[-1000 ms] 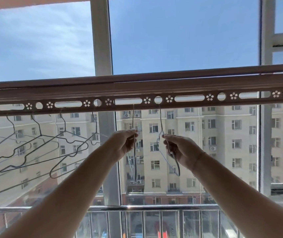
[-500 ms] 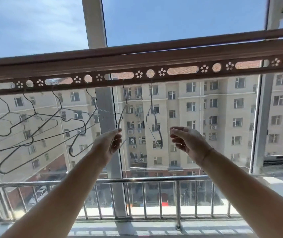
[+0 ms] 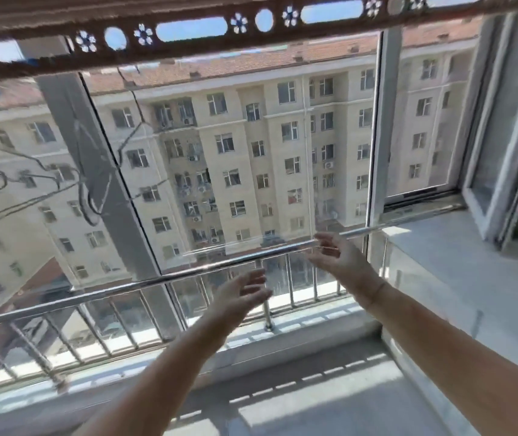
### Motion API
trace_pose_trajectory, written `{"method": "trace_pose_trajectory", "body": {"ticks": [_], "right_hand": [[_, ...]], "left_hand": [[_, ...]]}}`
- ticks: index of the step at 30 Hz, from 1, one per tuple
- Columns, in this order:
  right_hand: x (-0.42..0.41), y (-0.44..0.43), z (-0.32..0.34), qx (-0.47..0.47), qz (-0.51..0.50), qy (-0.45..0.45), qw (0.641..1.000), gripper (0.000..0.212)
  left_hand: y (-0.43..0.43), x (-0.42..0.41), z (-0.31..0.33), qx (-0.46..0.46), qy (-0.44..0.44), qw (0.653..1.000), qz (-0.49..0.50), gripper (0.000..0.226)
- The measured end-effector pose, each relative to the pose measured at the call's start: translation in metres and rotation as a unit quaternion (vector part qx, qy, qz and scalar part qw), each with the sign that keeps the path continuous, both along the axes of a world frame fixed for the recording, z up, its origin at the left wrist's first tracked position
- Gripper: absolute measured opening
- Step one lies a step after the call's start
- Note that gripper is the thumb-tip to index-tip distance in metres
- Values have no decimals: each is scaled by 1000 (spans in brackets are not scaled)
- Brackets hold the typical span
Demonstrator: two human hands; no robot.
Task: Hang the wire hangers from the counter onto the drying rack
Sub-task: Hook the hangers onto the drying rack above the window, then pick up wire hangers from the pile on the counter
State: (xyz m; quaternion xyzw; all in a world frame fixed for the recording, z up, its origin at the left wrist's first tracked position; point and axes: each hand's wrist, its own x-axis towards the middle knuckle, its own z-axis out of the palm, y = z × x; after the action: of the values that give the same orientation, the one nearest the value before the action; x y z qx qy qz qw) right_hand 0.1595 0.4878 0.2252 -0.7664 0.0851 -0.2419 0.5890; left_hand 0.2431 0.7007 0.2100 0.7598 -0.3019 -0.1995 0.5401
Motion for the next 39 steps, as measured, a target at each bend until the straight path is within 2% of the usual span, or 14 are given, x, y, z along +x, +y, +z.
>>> {"method": "trace_pose_trajectory", "body": {"ticks": [5, 9, 21, 23, 32, 39], "right_hand": [[-72, -71, -52, 47, -88, 38, 994, 53], [-134, -132, -82, 92, -158, 58, 981, 42], [-311, -303, -145, 112, -355, 108, 922, 41], [-339, -324, -155, 127, -386, 121, 906, 41], [-436, -387, -203, 207, -537, 156, 803, 35], [-479, -404, -235, 273, -636, 159, 704, 25]], "left_hand": [[-87, -36, -37, 1, 16, 998, -63, 46], [-166, -73, -63, 8, 34, 994, -104, 45], [-395, -201, -118, 28, 129, 961, -245, 41], [-426, -222, -124, 36, 137, 954, -266, 45], [-539, -287, -163, 102, 148, 918, -354, 35], [-620, -326, -193, 151, 185, 864, -443, 34]]}}
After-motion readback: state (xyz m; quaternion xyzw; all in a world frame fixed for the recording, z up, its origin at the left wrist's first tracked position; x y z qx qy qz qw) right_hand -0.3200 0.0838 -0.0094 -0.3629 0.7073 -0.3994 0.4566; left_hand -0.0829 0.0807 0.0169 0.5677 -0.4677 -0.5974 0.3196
